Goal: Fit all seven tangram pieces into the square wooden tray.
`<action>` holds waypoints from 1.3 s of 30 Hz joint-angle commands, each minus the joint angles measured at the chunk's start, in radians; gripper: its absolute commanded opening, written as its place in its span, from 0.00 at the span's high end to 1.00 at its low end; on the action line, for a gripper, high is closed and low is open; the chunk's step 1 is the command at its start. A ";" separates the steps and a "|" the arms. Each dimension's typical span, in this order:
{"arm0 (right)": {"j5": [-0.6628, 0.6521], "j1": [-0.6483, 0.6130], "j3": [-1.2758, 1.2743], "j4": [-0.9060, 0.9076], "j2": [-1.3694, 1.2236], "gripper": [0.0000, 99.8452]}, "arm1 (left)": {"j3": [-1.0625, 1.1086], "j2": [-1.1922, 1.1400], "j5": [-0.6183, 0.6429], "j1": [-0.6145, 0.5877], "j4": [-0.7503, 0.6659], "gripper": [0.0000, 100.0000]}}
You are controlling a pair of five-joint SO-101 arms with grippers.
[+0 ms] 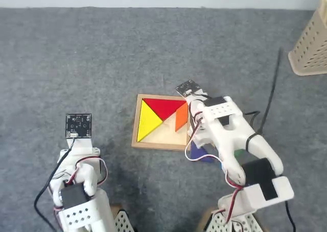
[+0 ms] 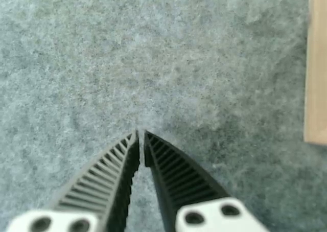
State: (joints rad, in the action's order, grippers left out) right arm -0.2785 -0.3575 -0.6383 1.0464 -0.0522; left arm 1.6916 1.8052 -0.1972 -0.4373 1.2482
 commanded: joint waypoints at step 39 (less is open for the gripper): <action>0.333 -0.142 0.342 0.048 0.110 0.99 | -0.007 0.014 -0.005 -0.003 0.008 0.99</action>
State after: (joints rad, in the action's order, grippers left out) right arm -0.0008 -0.4603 -0.4388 1.0833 0.1442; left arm 1.6916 1.8052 -0.1972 -0.4373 1.2482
